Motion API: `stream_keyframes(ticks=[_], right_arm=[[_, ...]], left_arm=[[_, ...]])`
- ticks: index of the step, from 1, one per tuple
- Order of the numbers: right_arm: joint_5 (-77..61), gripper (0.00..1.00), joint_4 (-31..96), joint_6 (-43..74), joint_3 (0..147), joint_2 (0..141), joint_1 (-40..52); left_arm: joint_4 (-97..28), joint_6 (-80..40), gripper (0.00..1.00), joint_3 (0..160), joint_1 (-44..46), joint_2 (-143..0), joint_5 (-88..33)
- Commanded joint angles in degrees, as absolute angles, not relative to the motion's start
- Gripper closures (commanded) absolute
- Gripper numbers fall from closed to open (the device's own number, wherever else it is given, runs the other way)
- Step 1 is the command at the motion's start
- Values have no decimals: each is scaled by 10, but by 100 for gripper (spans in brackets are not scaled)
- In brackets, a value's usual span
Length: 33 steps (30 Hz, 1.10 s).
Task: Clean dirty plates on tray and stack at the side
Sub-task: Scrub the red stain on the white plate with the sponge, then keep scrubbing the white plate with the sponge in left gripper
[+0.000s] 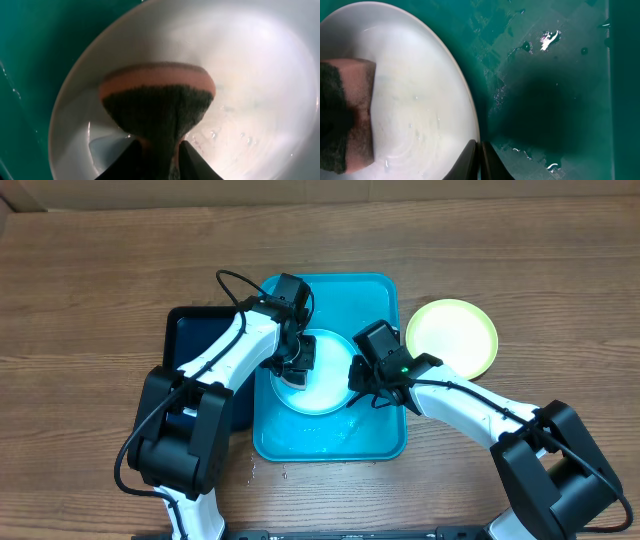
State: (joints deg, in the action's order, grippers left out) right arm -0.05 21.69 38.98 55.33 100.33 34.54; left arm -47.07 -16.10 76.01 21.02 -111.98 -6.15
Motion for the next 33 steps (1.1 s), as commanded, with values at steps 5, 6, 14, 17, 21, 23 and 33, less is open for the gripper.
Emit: stream_keyframes(ticks=[5, 6, 14, 17, 21, 23, 33], right_arm=[[-3, 95, 213, 392, 555, 985, 348], [-3, 95, 213, 392, 555, 985, 348], [-3, 95, 213, 392, 555, 985, 348], [-2, 95, 213, 392, 555, 985, 348], [-2, 95, 213, 392, 555, 985, 348], [-3, 95, 213, 392, 555, 985, 348], [-3, 96, 213, 392, 555, 985, 348]], left_arm=[[-512, -141, 79, 796, 210, -1119, -59], [-512, -137, 79, 796, 210, -1119, -58], [-525, -131, 80, 786, 216, -1119, -44], [-525, -130, 81, 779, 216, -1119, -33], [-521, -130, 81, 769, 218, -1122, -30], [-508, -130, 82, 758, 221, -1122, -29], [-472, -131, 96, 712, 222, -1122, 16]])
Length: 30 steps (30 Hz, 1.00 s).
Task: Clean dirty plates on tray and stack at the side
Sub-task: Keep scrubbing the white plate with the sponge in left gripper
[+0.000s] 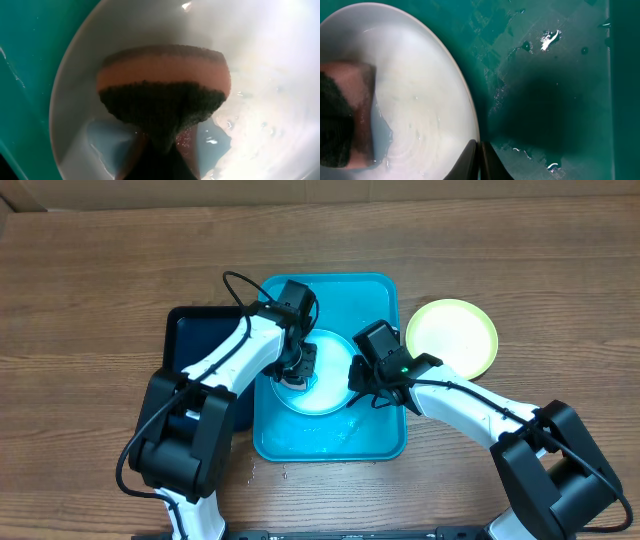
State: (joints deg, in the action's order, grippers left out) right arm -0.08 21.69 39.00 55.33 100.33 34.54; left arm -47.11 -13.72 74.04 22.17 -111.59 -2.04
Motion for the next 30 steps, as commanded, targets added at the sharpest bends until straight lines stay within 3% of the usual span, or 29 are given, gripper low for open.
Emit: stream_keyframes(ticks=[1, 11, 21, 30], right_arm=[[-3, 96, 213, 392, 555, 985, 348], [-3, 96, 213, 392, 555, 985, 348], [-3, 96, 211, 392, 555, 985, 348], [-3, 96, 213, 392, 555, 985, 348]], left_arm=[[-464, -131, 96, 708, 223, -1122, 1], [-388, -144, 96, 656, 223, -1122, -54], [-301, -140, 96, 662, 221, -1122, -299], [-385, -150, 96, 770, 216, -1080, -273]])
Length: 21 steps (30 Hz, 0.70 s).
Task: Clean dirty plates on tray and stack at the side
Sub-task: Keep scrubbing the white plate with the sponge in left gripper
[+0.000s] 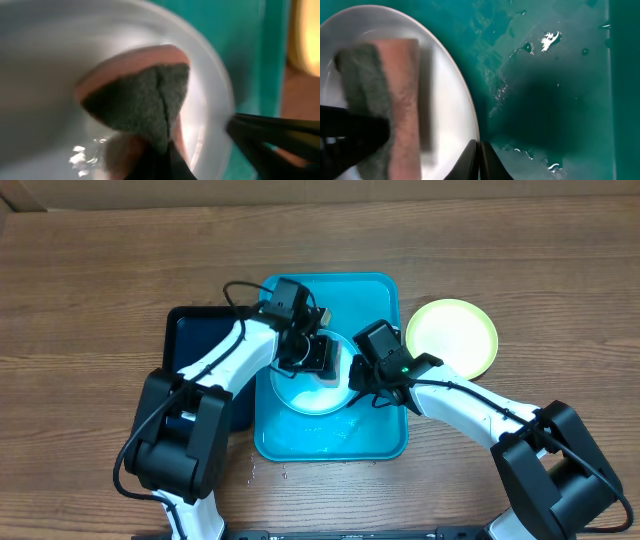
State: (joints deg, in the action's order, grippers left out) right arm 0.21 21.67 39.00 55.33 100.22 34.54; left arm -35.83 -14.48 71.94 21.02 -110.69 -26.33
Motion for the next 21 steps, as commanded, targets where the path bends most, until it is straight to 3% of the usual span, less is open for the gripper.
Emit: stream_keyframes(ticks=[1, 11, 21], right_arm=[[-3, 96, 213, 392, 555, 985, 348], [-3, 96, 211, 392, 555, 985, 348], [-2, 96, 211, 392, 555, 985, 348]], left_arm=[[-402, -149, 96, 779, 216, -1072, -255], [-505, -148, 96, 776, 218, -1049, -14], [-453, -148, 96, 713, 218, -1103, 2]])
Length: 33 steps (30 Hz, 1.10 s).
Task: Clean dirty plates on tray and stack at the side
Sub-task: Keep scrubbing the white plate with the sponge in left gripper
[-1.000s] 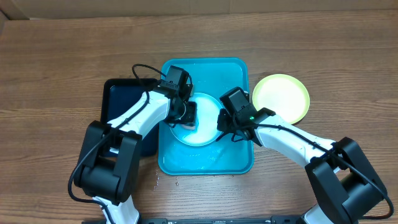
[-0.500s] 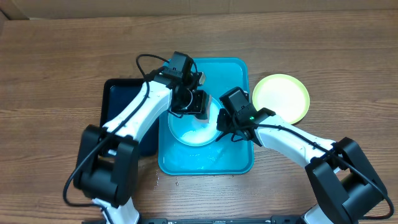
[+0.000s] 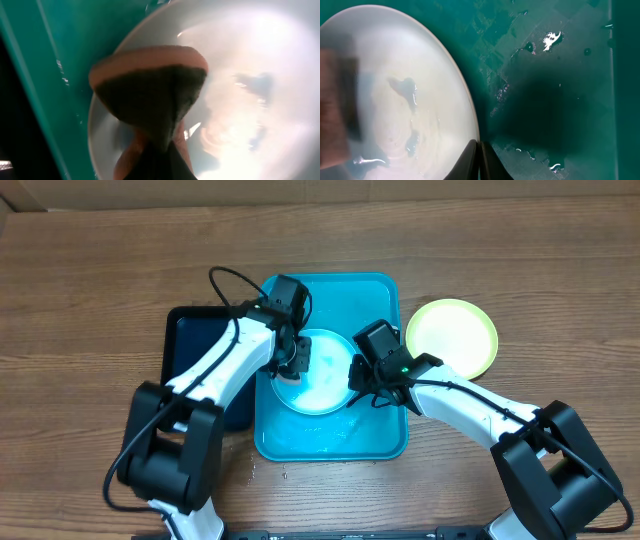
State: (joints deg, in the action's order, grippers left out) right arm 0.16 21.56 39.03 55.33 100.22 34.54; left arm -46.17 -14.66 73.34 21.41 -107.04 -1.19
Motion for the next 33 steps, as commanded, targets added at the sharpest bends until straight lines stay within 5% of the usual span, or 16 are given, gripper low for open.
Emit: stream_keyframes(ticks=[1, 13, 24, 33], right_arm=[[-2, 96, 211, 392, 555, 985, 348], [-1, 96, 210, 392, 555, 985, 348], [-1, 96, 211, 392, 555, 985, 348], [-1, 96, 211, 392, 555, 985, 348]], left_arm=[[-447, -148, 96, 710, 218, -1122, -28], [-419, -98, 96, 757, 204, -1143, -405], [-582, -96, 96, 881, 178, -1085, -186], [-531, -99, 96, 803, 207, -1088, -28]])
